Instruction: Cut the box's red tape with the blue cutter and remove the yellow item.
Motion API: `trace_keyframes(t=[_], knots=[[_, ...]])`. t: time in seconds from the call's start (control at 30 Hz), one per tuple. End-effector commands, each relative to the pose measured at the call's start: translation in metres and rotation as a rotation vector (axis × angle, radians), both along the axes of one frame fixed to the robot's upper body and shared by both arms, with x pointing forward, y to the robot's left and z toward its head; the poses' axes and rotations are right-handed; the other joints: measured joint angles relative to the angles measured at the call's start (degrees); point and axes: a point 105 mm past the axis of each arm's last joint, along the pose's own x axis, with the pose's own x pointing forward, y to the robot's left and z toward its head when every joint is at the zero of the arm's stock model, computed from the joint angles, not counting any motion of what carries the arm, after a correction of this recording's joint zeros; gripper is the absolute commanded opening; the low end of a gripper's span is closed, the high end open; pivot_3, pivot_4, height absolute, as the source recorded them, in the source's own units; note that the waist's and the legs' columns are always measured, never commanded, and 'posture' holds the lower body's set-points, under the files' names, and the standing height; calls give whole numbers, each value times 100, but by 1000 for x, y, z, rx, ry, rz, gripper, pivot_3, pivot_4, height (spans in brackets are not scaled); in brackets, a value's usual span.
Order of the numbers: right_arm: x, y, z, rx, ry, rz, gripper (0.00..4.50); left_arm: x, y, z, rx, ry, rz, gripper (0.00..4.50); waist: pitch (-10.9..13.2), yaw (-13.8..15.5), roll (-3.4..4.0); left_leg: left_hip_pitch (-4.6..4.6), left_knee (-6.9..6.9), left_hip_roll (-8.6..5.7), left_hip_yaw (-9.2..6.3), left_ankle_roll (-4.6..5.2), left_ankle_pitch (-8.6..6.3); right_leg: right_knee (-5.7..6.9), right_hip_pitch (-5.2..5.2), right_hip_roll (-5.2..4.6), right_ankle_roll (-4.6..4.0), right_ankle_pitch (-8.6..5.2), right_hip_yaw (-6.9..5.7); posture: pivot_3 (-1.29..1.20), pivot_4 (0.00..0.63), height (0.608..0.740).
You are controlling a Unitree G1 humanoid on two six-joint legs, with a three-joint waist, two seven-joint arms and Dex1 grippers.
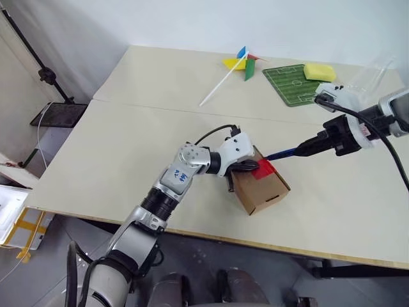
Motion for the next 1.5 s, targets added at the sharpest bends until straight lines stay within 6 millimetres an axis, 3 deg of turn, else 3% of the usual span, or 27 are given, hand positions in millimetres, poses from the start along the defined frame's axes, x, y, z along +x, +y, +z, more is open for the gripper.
trace_keyframes(t=[0.03, 0.23, 0.47, 0.87, 1.03, 1.5], knots=[[-8, 7, 4, 12, 44, 56, 180, -8, 6, -51, 144, 113, 20, 0, 0, 0, 0, 0, 0, 0, -2, 0, -2, -2, 1, 0, 0, 0, 0, 0, 150, 740], [-15, 6, 1, -12, 98, 80, 180, -5, 11, -54, 152, 135, 58, 0, 0, -4, 0, -2, 0, -1, -3, 2, -5, -3, 1, -1, 0, 0, 0, 0, 150, 740], [-17, -9, -3, -46, 116, 31, 180, -8, 16, -58, 169, 145, 61, 0, 0, -11, 0, -2, 0, -1, -3, 1, -5, -2, 0, 0, 0, 0, -1, 0, 150, 740], [-34, -19, -24, -60, 193, 46, 180, -8, 21, -57, 183, 145, 61, 0, 0, -29, 0, 2, 0, 0, -5, -4, -6, 1, 0, 1, -2, -1, -1, 0, 150, 740], [-33, -24, -28, -65, 195, 25, 180, -8, 21, -58, 185, 145, 60, 0, 0, -30, 0, 3, 1, 0, -4, -4, -6, 2, 1, 1, -2, -1, -1, 0, 150, 740], [-21, -13, -35, -68, 181, 40, 180, -8, 24, -58, 186, 147, 68, 0, -12, -87, 0, 9, 4, 0, -4, -9, -3, 10, 4, 1, -3, -1, 0, 0, 150, 740]])
